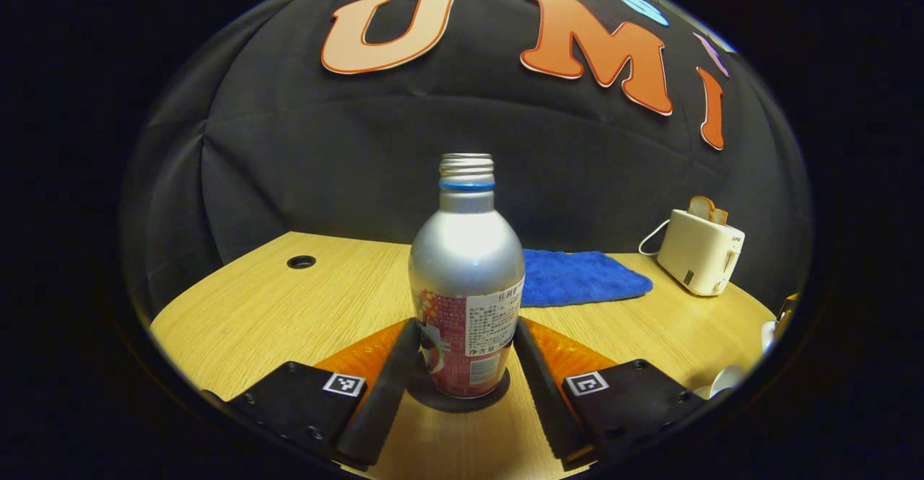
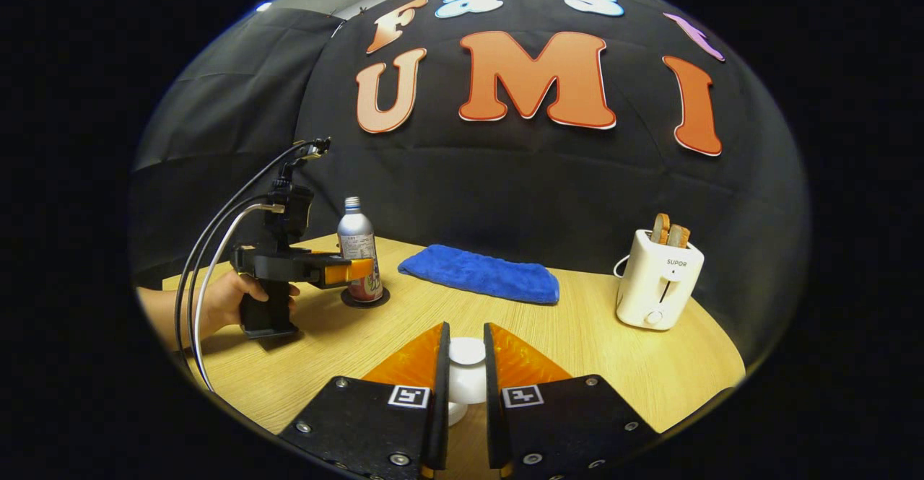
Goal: Open the teacup lid with one hand, grasp the water bottle and pour water into the teacup with the other hand; after pouring, place the water bottle on the coaster and then close the teacup lid.
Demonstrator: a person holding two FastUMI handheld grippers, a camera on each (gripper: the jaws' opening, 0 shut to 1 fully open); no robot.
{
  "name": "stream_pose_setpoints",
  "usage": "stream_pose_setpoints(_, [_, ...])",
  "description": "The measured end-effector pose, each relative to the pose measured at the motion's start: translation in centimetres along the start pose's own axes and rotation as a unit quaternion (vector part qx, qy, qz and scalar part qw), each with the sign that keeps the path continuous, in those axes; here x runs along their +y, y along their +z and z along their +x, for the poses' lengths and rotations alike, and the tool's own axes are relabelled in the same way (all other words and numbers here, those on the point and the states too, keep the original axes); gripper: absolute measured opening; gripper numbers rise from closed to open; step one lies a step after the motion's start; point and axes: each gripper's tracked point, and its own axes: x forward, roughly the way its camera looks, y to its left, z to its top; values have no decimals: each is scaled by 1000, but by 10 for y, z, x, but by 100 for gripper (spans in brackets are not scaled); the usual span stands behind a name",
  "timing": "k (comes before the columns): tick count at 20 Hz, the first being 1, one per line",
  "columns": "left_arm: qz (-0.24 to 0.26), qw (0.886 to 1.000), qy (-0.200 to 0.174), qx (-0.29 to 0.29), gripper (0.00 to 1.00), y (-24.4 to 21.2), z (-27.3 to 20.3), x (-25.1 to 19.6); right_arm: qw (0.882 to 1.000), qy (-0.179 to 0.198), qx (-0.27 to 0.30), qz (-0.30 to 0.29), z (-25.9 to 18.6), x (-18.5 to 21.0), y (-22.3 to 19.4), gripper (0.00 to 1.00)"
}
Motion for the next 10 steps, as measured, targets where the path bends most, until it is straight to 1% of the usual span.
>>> stream_pose_setpoints(1, [1,1000,-2,3,87,-1,-3,0,1000,2,1,0,1,2,-1,23])
stream_pose_setpoints(2, [-2,1000,-4,3,83,-2,-4,0,1000,6,3,1,2,5,-3,23])
stream_pose_setpoints(3, [-1,1000,-7,6,87,-4,-6,-1,1000,8,5,2,4,8,-4,23])
stream_pose_setpoints(4, [1,1000,-2,4,87,-4,-8,1,1000,11,7,2,6,10,-8,23])
stream_pose_setpoints(5, [1,1000,-1,3,83,-3,-10,1,1000,13,8,3,7,13,-9,22])
stream_pose_setpoints(7, [6,1000,1,3,86,-3,-20,3,1000,15,14,2,9,16,-14,22])
stream_pose_setpoints(8, [10,1000,-1,-1,92,-1,-26,2,1000,17,17,2,10,18,-17,23])
stream_pose_setpoints(9, [15,1000,0,-4,90,0,-30,0,1000,18,18,3,12,20,-20,23])
stream_pose_setpoints(10, [25,1000,-2,-4,92,-1,-34,-1,1000,19,21,5,13,21,-22,23])
